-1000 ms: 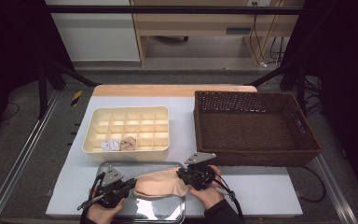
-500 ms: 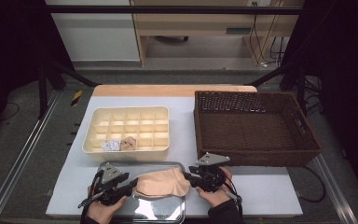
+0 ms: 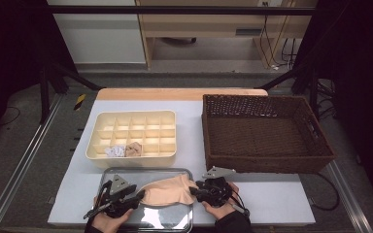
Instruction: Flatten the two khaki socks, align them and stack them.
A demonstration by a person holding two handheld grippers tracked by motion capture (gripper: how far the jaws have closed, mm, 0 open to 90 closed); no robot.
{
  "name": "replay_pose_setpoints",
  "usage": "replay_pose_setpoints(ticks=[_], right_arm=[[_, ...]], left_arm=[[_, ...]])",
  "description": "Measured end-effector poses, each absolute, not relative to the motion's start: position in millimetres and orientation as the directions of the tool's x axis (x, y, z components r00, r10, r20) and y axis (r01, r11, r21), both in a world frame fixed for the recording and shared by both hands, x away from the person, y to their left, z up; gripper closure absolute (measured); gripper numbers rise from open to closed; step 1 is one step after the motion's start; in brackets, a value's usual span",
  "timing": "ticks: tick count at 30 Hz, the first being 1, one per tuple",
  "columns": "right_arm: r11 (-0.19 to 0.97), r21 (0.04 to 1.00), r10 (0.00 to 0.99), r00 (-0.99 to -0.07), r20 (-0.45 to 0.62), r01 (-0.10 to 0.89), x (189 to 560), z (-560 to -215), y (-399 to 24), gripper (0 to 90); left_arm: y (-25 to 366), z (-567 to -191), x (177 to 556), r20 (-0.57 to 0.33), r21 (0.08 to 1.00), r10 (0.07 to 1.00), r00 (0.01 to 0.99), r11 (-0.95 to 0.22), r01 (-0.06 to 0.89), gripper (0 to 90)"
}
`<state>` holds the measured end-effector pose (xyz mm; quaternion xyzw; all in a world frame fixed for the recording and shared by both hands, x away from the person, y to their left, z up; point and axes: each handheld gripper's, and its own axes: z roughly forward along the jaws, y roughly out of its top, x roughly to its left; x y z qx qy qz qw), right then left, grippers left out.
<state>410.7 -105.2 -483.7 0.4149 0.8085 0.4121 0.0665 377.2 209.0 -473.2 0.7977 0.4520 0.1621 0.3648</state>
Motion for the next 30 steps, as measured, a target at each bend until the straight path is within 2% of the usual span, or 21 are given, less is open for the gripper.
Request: replay_pose_setpoints(ticks=[7, 9, 12, 19, 23, 25, 30], right_arm=[[0.293, 0.707, 0.706, -0.644, 0.294, 0.644, 411, -484, -106, 77.6], [0.288, 0.700, 0.706, -0.638, 0.306, 0.654, 411, -483, -106, 83.0], [0.301, 0.698, 0.711, -0.641, 0.290, 0.650, 412, -480, -107, 84.8], [0.294, 0.715, 0.759, -0.610, 0.229, 0.634, 416, -471, -118, 85.1], [0.342, 0.700, 0.765, -0.618, 0.181, 0.627, 418, -477, -111, 84.4], [0.345, 0.702, 0.760, -0.624, 0.180, 0.623, 418, -477, -109, 82.1], [0.312, 0.730, 0.748, -0.631, 0.206, 0.608, 418, -473, -115, 69.9]], left_arm=[[206, -473, 376, -0.098, 0.727, 0.818, 0.567, -0.330, 0.602, 79.3], [206, -473, 377, -0.093, 0.728, 0.815, 0.572, -0.336, 0.598, 80.3], [205, -472, 377, -0.105, 0.729, 0.817, 0.567, -0.324, 0.603, 85.0], [199, -472, 382, -0.067, 0.736, 0.817, 0.573, -0.347, 0.581, 85.3], [199, -473, 379, -0.066, 0.738, 0.813, 0.578, -0.350, 0.577, 82.8], [200, -472, 380, -0.073, 0.738, 0.815, 0.575, -0.343, 0.580, 79.4], [203, -467, 380, -0.082, 0.757, 0.817, 0.571, -0.322, 0.569, 68.1]])
